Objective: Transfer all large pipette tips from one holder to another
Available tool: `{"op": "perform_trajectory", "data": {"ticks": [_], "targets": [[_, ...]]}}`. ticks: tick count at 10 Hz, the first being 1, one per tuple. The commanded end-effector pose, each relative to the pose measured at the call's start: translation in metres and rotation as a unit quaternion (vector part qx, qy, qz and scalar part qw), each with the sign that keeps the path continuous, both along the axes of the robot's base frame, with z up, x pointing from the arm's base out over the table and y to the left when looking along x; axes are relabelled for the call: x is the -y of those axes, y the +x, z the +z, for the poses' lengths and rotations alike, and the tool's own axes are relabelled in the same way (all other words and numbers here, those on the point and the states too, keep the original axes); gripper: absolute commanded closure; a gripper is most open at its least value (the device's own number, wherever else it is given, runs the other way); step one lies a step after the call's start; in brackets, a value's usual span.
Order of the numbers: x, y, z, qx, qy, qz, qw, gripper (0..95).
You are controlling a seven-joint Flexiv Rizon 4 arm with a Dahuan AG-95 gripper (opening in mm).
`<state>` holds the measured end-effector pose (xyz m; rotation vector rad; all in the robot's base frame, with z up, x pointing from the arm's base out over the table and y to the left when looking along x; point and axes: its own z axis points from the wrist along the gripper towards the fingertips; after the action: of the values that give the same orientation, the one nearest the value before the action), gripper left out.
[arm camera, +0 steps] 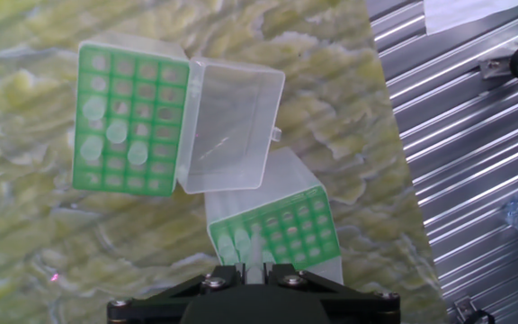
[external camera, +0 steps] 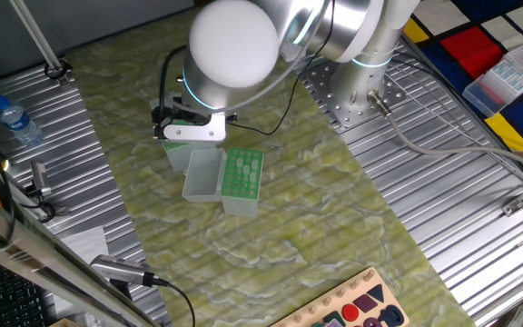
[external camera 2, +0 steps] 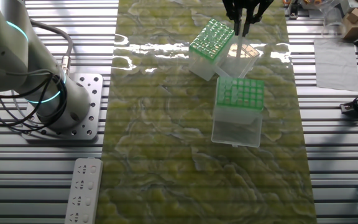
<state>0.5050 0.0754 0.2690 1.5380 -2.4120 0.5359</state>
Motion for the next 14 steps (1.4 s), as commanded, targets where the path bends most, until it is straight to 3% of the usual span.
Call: {"op": "perform_trajectory", "data": {"ticks": [1, 14], "targets": [[0.002, -0.003, -0.001, 0.004, 0.003, -0.001, 1.0, 95.0], [0.018, -0.007, -0.022, 0.027, 0.024, 0.015, 0.9992, 95.0]]}}
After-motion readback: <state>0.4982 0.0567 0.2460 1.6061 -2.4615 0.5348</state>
